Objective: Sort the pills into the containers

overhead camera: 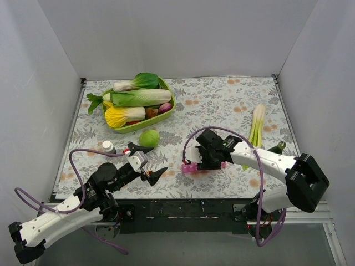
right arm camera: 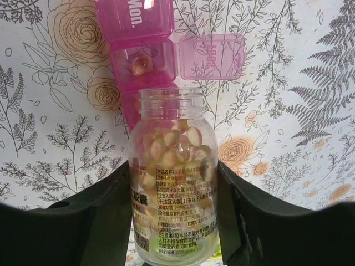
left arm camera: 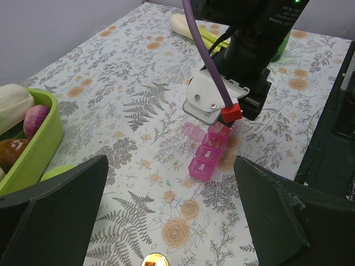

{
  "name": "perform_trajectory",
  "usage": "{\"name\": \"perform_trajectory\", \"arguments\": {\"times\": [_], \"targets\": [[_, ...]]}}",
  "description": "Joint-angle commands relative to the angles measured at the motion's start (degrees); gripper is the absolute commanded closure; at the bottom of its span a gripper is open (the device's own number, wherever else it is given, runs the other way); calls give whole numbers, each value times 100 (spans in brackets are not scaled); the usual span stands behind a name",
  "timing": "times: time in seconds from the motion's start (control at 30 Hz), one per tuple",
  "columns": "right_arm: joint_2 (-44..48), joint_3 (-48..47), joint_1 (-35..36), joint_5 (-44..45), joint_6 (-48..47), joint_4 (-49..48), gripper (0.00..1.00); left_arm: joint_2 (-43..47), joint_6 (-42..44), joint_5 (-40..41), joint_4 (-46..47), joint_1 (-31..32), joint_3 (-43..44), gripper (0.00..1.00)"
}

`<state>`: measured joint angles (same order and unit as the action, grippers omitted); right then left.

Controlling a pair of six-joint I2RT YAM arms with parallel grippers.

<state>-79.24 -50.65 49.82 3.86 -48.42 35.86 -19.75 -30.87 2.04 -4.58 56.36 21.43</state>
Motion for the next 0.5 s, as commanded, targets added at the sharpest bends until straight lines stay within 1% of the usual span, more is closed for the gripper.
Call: {"name": "perform_trajectory", "arguments": {"times": [0.0,0.47], "targets": [[5,82,133,203,-115,-70,99,24,64,-64,-34,-20,72,2],[-74,135,414,546,-167,-96,99,41,64,-55,-43,-20,63,2]]}}
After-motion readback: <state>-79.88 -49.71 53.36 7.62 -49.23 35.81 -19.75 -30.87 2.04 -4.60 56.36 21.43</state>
